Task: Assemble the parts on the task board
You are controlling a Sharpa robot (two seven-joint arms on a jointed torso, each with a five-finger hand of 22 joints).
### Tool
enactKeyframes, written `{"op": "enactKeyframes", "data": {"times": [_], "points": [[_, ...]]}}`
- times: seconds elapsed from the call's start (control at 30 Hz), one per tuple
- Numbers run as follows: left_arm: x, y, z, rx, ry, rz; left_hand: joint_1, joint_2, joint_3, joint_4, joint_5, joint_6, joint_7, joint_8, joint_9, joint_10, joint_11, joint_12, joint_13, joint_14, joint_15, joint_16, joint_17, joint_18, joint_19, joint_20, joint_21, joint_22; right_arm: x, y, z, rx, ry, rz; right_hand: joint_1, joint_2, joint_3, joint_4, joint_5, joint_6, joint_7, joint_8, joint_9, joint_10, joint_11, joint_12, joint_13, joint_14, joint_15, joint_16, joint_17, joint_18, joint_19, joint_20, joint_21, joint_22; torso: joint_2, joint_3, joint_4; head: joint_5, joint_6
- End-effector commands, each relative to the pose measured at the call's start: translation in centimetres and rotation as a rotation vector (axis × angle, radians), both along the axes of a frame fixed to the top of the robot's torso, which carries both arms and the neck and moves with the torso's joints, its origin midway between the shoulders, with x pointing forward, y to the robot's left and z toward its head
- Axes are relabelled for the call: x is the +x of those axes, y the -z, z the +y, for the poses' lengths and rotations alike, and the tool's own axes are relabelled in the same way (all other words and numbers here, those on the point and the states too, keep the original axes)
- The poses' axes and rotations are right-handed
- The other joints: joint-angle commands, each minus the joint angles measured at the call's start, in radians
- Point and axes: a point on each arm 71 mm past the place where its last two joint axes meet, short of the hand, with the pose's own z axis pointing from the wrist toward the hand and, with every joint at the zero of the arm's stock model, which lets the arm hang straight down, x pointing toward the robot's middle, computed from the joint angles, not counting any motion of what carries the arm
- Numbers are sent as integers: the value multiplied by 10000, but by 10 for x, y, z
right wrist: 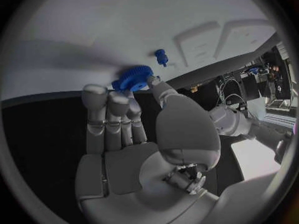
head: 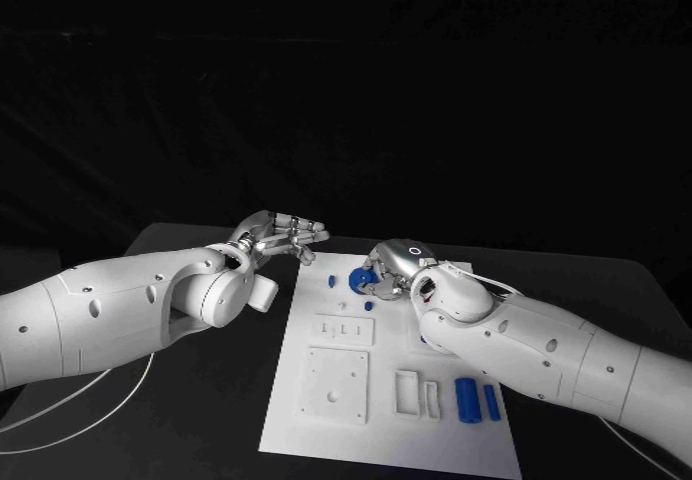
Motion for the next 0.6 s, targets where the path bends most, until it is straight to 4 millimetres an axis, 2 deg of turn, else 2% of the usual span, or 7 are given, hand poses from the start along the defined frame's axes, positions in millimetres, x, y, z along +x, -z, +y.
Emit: {"op": "enactKeyframes", "data": {"times": [0.03,0.23,0.4,0.53,0.6], "points": [[-1,-1,-2,-73,149,-55,14,74,12,-45,33,-43,4,-5,2,-75,15,-18,10,24,29,-41,-10,177,-34,27,36,-9,-1,5,1,-73,-121,449,-145,4,112,94,-73,-94,0,-40,-1,-48,21,-51,-19,-3,39,-18,-3,263,533,61,-19,-20,-3,-9,9,-49,-20],[-1,-2,0,-72,108,-56,-23,71,10,-34,26,-48,12,-6,2,-72,22,-17,10,30,37,-39,-10,178,-37,30,44,-18,-1,6,0,-36,-108,581,-81,-6,193,15,-27,-127,9,-40,-3,-35,26,-17,-8,4,40,33,41,251,536,63,73,39,8,13,-36,65,-33],[-1,-2,1,-71,93,-54,-23,71,10,-34,26,-48,12,-6,2,-72,22,-17,10,30,37,-39,-10,178,-37,30,44,-18,0,7,-4,1,-48,670,-138,9,211,-11,28,-113,6,-41,-3,-30,25,3,-5,-6,42,28,35,251,535,65,92,54,-7,3,-1,-58,-57],[-2,-2,2,-70,78,-55,-23,71,10,-34,26,-48,12,-6,2,-72,22,-17,10,30,37,-39,-10,178,-37,30,44,-18,0,7,-7,-39,-2,786,-216,26,207,30,76,-91,0,-38,-1,-35,23,1,-12,-5,42,34,39,253,532,66,90,54,1,11,-1,-15,-88],[-2,-2,2,-69,73,-55,-23,71,10,-34,26,-48,12,-6,2,-72,22,-17,10,30,37,-39,-10,178,-37,30,44,-18,0,8,-8,-65,17,828,-236,31,208,50,96,-88,0,-40,-2,-32,21,9,-10,-6,41,33,38,252,533,65,95,59,3,15,10,-35,-93]]}}
